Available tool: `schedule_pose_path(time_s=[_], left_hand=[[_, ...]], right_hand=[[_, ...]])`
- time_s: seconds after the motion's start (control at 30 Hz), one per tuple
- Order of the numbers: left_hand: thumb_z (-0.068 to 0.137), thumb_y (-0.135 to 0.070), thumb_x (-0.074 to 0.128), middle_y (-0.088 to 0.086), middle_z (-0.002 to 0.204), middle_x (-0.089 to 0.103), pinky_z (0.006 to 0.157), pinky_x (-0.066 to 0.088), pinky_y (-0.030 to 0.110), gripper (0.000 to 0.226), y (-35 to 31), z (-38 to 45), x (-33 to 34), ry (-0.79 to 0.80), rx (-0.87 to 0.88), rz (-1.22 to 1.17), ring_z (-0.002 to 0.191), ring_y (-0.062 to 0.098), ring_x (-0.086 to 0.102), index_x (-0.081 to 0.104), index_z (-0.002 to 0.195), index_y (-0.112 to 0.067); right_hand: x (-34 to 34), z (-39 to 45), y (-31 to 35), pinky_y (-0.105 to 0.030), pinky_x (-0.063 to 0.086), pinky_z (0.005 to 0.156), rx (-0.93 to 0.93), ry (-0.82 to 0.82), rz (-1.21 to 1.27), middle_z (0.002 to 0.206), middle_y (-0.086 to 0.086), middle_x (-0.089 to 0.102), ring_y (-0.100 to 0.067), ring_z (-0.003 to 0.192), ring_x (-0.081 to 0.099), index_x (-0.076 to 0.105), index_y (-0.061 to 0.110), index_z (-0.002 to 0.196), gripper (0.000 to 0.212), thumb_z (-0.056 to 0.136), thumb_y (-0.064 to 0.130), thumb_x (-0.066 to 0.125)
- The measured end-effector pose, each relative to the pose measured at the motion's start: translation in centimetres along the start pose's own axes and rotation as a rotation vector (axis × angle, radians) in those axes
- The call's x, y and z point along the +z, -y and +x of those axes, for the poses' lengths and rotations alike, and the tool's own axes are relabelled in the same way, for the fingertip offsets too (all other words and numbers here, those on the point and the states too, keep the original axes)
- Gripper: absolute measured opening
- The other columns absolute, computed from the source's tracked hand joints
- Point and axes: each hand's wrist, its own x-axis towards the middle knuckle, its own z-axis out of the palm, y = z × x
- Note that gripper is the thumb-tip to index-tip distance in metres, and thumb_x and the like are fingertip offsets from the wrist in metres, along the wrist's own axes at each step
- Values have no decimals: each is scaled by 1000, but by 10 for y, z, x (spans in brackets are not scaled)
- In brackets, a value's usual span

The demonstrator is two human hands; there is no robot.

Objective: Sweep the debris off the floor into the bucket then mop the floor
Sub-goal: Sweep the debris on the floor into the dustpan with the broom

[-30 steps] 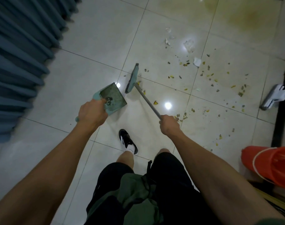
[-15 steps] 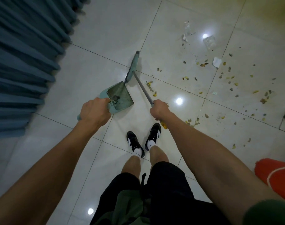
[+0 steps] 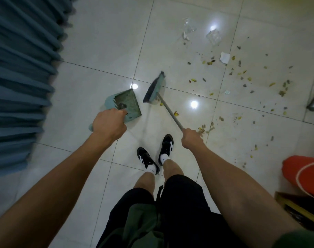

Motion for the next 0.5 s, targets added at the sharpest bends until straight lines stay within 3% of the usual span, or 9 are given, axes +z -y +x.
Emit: schedule_pose_path(time_s=[0.17, 0.37, 0.5], left_hand=[[86, -18, 63, 3, 79, 56, 62, 51, 32, 28, -30, 1, -4, -36, 89, 31, 63, 21, 54, 65, 114, -20], [86, -14, 61, 4, 83, 58, 62, 46, 32, 30, -58, -5, -4, -37, 199, 68, 66, 21, 54, 64, 114, -20], [89, -17, 59, 5, 87, 62, 64, 51, 33, 29, -72, -12, -5, -46, 288, 74, 67, 20, 55, 63, 117, -19]], right_hand=[[24, -32, -48, -32, 42, 72, 89, -24, 57, 119, -13, 59, -30, 103, 61, 52, 9, 131, 34, 98, 10, 45], [54, -79, -101, -34, 48, 75, 244, -61, 115, 114, -10, 61, -28, 100, 62, 53, 16, 132, 36, 97, 14, 44], [63, -103, -116, -35, 51, 79, 305, -87, 165, 113, -11, 62, -29, 101, 63, 55, 14, 129, 36, 95, 13, 44]])
